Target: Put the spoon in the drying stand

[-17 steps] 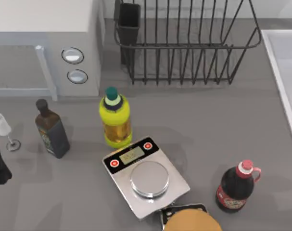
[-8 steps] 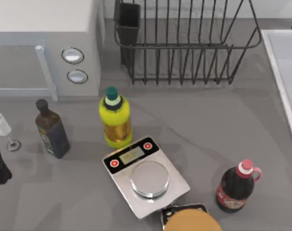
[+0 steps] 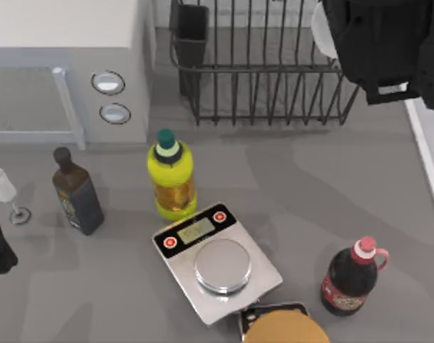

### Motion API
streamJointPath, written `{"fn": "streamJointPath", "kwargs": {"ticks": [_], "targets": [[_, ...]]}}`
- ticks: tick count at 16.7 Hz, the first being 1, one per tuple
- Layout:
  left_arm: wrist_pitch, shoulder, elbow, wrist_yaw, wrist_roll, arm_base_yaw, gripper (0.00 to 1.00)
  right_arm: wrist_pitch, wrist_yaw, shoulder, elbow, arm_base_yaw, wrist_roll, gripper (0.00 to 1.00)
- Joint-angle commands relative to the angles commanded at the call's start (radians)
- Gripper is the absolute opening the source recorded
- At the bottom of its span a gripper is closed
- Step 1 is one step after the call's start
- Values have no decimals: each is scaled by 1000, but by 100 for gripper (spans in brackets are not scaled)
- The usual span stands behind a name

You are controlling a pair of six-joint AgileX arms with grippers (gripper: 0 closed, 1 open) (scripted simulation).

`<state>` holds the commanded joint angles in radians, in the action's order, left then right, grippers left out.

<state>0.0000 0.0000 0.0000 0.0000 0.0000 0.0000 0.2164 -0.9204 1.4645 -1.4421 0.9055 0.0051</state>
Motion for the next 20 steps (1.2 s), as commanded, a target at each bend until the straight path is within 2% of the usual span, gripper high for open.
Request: {"fn": "streamJointPath", "kwargs": {"ticks": [5,11,15,20], "targets": [[0,0,0,0,0,0,100,-186,-136,-22,4,128,26,0],[0,0,0,0,0,0,100,-193,-136,-17,4,127,28,0],[0,0,0,0,0,0,100,-305,-77,92,11,62,25,0],[0,0,0,0,0,0,100,-654,88,361,51,-105,21,0]]}}
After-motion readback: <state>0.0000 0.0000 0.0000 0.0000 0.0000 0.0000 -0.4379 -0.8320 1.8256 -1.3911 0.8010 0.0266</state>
